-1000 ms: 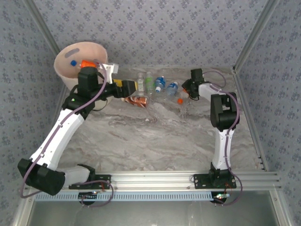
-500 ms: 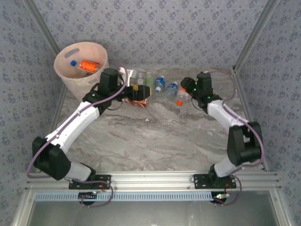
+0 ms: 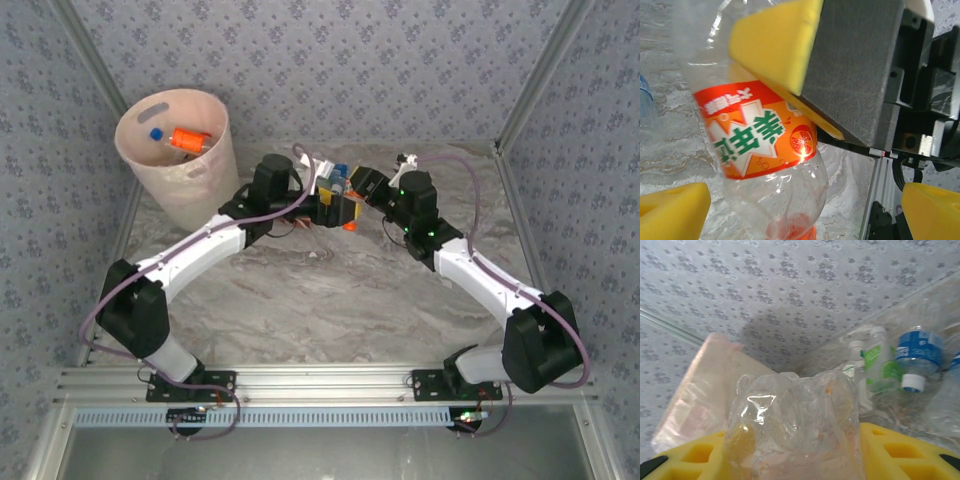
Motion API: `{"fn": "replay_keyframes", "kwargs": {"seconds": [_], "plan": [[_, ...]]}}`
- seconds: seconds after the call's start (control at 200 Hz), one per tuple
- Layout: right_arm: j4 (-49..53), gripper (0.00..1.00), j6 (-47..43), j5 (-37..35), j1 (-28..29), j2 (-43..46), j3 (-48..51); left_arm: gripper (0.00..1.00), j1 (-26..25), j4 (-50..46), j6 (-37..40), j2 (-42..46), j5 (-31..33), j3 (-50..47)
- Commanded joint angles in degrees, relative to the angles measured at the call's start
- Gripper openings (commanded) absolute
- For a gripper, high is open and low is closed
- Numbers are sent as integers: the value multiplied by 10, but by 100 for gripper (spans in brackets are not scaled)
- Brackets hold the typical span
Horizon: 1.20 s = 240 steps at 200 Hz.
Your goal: Put the plastic bottles in the bin
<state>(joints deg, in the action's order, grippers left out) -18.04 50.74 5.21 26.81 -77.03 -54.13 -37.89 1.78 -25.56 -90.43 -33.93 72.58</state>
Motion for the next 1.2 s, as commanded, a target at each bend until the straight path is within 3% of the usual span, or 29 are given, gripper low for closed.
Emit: {"fn": "replay_keyframes", "kwargs": {"seconds": [0.0, 0.135, 0.355, 0.48, 0.63, 0.924, 1.069, 1.129, 1.194], "plan": [[-53, 48, 40, 21, 6, 8, -1, 98, -12, 12, 38, -1, 97, 1], [-57, 49, 48, 41, 16, 4, -13, 97, -21, 1, 56, -16, 162, 9], [-79, 51, 61, 69, 22, -4, -13, 80, -22, 3, 87, -46, 81, 39], [-75, 53, 60, 88, 22, -7, -17, 63, -22, -20, 109, -58, 67, 56], [-56, 57, 48, 114, 18, -2, -23, 51, -21, -17, 119, -52, 50, 49], [-5, 74, -13, 252, -55, 25, -37, 45, -10, -14, 133, -22, 52, 27], [69, 87, -54, 226, -89, 62, -33, 45, 5, -36, 143, 6, 91, 22], [86, 99, -77, 209, -100, 85, -27, 44, 12, -50, 147, 22, 118, 20], [96, 100, -96, 194, -111, 107, -20, 44, 22, -80, 149, 37, 155, 26]]}}
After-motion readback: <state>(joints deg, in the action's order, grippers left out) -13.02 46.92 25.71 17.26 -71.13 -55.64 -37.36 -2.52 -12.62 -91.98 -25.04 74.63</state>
